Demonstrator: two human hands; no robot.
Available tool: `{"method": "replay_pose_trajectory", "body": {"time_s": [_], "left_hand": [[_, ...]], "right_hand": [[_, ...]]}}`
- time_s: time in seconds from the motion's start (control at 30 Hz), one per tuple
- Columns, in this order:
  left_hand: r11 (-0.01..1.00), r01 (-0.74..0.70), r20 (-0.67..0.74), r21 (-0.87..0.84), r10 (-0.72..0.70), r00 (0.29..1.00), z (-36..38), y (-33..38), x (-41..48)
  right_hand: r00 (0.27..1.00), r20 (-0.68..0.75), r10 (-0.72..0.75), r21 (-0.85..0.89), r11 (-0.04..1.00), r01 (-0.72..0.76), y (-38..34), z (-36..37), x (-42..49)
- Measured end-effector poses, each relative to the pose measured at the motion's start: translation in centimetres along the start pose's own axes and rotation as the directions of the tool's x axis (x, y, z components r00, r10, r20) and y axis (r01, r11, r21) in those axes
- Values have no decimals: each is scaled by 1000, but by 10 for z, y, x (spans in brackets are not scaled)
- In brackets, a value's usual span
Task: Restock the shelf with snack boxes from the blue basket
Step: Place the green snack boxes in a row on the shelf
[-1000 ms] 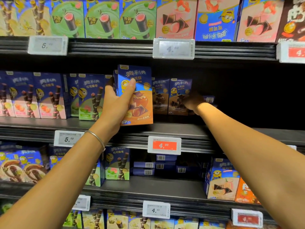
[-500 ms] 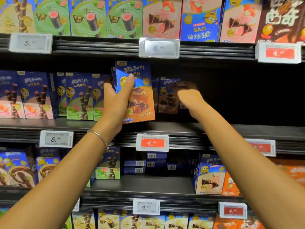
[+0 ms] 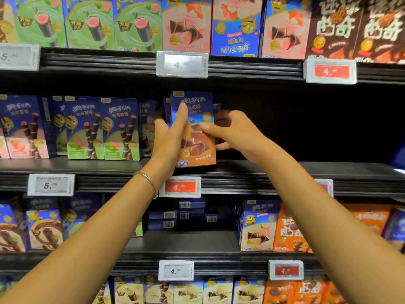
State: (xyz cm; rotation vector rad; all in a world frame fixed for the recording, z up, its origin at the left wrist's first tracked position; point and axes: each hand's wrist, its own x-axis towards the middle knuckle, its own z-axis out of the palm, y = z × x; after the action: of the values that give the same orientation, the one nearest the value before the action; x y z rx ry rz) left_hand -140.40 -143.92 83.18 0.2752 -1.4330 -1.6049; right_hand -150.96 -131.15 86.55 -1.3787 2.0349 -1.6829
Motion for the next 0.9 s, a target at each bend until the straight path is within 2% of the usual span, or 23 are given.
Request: {"method": "replay_pose_trajectory", "body": {"time_s": [0.1,0.23,0.47,0.63,0.8,0.9], "left_hand": [[999,21,3,28,-21,1000,0,4,2],[974,-118,-198,195,157,968,-13,-2,12],[962,-107,-149,253,148,978,-26,-4,15],[962,-90,-136,256,128,983,-23,0,13],[964,-70,-150,255,111,983,-22,0,14],[971,-62,-146,233,98,984,-23,-1,14]], "right_hand": [[1000,2,-16,21,1000,16,5,-14,-1],[993,-101,57,34,998,-54,23,-47,10],[933,-312,179,29,983,-179,66,-91,44],[913,-374,165,-169,955,-242,84,-91,70],[911,-398,105,-243,946,-215,93,-83,89],[915,-401,31,-361,913,-189,97,-79,98]]}}
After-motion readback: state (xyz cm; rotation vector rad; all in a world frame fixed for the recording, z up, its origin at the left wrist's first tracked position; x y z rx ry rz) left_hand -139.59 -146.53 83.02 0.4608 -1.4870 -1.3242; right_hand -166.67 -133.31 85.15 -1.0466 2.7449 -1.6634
